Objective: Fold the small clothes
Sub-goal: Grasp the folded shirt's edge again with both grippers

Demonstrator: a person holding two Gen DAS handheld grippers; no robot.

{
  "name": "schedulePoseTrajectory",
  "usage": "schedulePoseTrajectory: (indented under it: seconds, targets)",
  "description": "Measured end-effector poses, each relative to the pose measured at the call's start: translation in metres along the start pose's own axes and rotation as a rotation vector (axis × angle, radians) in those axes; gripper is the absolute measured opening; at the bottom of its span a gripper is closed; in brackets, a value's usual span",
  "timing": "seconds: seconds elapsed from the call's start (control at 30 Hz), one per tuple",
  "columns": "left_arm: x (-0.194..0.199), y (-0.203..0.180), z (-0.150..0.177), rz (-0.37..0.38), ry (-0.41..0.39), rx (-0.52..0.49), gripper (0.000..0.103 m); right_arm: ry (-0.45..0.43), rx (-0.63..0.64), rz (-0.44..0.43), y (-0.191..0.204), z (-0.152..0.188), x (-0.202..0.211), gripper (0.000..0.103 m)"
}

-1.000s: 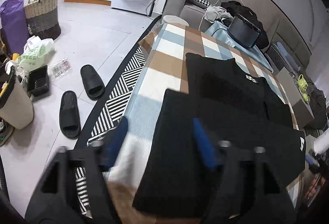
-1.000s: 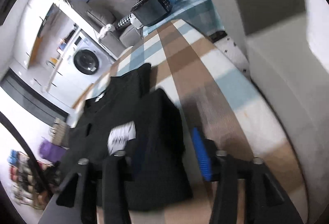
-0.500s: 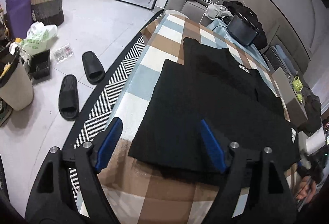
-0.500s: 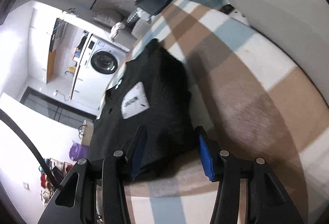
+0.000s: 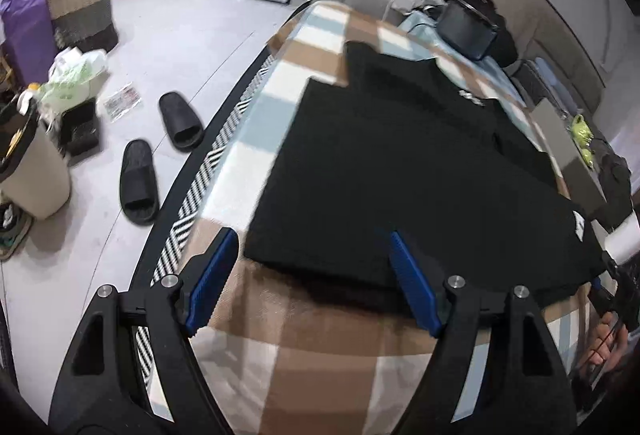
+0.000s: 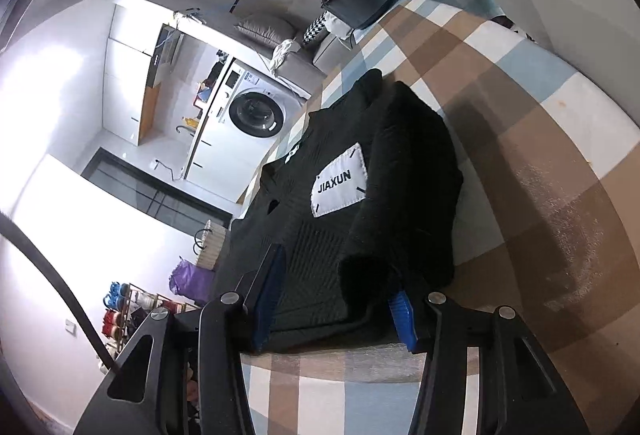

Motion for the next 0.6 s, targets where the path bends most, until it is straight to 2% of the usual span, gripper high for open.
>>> schedulePoseTrajectory:
  seconds: [0.17, 0.2, 0.27, 0.37, 0.43, 0.6]
  targets:
    - [-0.007, 0.015, 0.003, 0.081, 0.022, 0.068, 0.075, 0.000, 0.018, 0.014, 0.003, -0.004, -0.002, 0.050]
    - [-0.006, 0.014, 0.001, 0.096, 0.012, 0.070, 0.073, 0.001, 0.017, 0.016, 0.003, -0.005, -0.002, 0.050]
    - [0.002, 0.005, -0.004, 0.133, -0.026, 0.048, 0.063, 0.005, 0.014, 0.015, 0.004, -0.004, -0.004, 0.050]
    - [0.013, -0.012, -0.013, 0.146, -0.083, -0.007, 0.060, 0.001, 0.021, 0.016, 0.005, -0.006, -0.004, 0.050]
    - [0.012, -0.020, -0.016, 0.141, -0.088, -0.025, 0.055, 0.001, 0.024, 0.018, 0.004, -0.008, -0.004, 0.050]
    - [-0.001, -0.016, -0.029, 0.124, -0.064, 0.044, 0.026, 0.004, -0.004, 0.029, 0.001, -0.010, -0.008, 0.050]
Point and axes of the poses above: each gripper's, at about its wrist camera, not at the fingertips, and x roughly against the way its jaws point, y to its left, z to its underside, the point moved 10 cm from there along -x, roughly the way its jaws point, and after that the axes turned 14 degrees about y, right-handed, at the moved point
